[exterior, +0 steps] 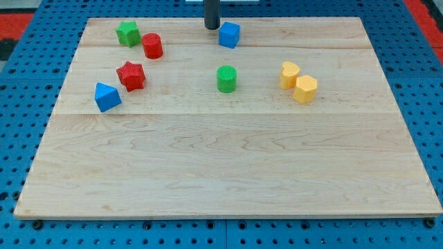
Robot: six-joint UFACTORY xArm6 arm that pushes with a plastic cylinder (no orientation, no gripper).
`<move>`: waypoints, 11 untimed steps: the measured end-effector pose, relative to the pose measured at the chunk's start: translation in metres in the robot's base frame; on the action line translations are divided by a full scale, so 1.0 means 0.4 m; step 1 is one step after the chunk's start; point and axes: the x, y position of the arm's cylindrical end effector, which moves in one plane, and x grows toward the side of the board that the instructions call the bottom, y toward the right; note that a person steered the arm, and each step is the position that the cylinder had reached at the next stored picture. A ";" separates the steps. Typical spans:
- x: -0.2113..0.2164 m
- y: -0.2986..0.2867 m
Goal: Push the red circle into the green circle
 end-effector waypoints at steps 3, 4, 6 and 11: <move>-0.006 -0.185; 0.066 -0.269; 0.190 -0.327; 0.431 -0.123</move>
